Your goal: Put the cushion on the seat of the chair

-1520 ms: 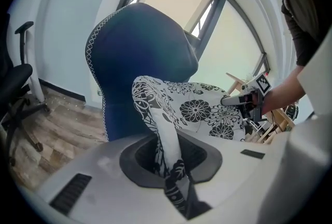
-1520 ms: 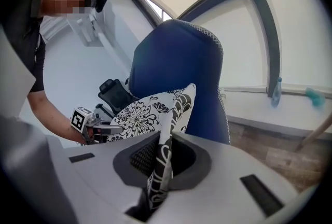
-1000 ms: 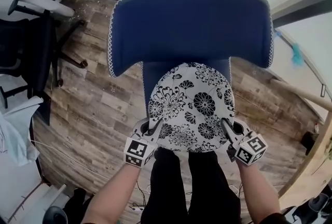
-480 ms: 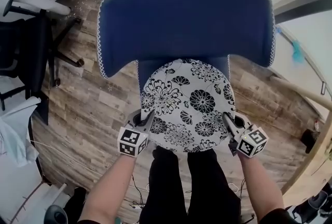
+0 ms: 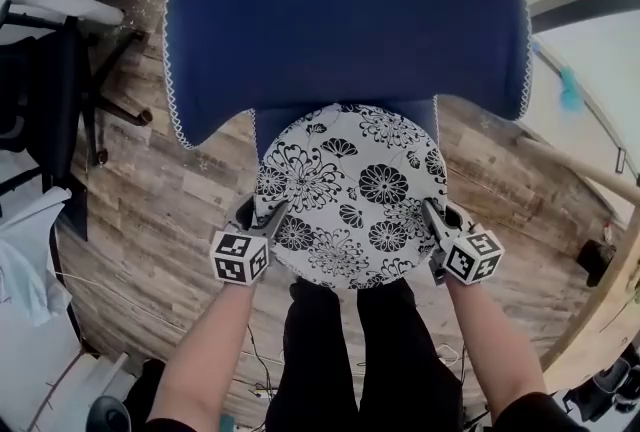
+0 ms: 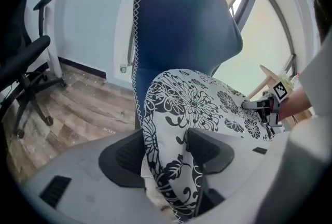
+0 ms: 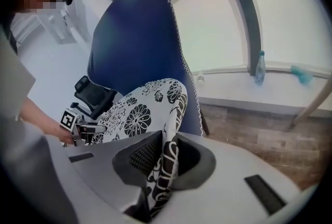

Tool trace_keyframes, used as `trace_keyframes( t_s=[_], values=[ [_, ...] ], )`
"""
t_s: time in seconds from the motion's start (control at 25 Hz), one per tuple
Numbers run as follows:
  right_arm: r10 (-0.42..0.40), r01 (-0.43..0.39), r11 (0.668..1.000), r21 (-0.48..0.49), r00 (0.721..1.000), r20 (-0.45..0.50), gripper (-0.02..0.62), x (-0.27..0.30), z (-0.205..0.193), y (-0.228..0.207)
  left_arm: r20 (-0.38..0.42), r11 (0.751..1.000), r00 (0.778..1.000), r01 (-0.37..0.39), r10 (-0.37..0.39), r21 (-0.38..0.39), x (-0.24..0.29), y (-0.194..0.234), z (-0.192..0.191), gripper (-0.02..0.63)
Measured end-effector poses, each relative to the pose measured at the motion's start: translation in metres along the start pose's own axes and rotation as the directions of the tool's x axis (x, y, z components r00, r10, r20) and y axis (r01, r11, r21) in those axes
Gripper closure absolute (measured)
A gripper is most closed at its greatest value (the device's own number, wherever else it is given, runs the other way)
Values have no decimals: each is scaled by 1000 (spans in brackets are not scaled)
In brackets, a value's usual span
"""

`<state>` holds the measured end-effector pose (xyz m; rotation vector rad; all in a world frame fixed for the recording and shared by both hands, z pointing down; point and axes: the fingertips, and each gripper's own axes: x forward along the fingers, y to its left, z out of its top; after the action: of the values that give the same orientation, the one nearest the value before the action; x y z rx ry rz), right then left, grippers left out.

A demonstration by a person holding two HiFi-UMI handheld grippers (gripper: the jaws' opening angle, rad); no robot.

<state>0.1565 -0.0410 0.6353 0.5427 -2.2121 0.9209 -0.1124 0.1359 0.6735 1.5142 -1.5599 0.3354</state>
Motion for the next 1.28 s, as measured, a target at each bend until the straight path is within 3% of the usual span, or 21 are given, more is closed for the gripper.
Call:
trace_keyframes(
  t_s=[0.2,0.36,0.52,0.72,1.08,1.2,1.28],
  values=[
    [-74,74,997,-7,997,9,417,-3,-1,-18,6,1000,1000,-10,10,-12,-7,14,3,344],
    [-148,151,987,-53,987,55,414,-14,16,-26,7,998,998,-57,57,10,-20,28,9,344],
    [-196,213,975,-63,957,216,414,-41,58,-27,28,997,997,-71,71,-29,-34,33,20,344],
    [-141,183,978,-99,934,327,416,-74,98,2,59,999,997,-42,42,1,-56,10,43,344],
    [-79,132,979,-154,949,306,418,-130,116,84,111,998,994,8,-15,66,-128,-49,92,344],
    [-44,90,989,-119,937,346,435,-155,129,119,147,999,988,34,-37,25,-160,-71,107,344],
    [-17,73,989,-129,921,388,448,-172,147,139,176,996,982,62,-73,64,-176,-92,122,344]
  ],
)
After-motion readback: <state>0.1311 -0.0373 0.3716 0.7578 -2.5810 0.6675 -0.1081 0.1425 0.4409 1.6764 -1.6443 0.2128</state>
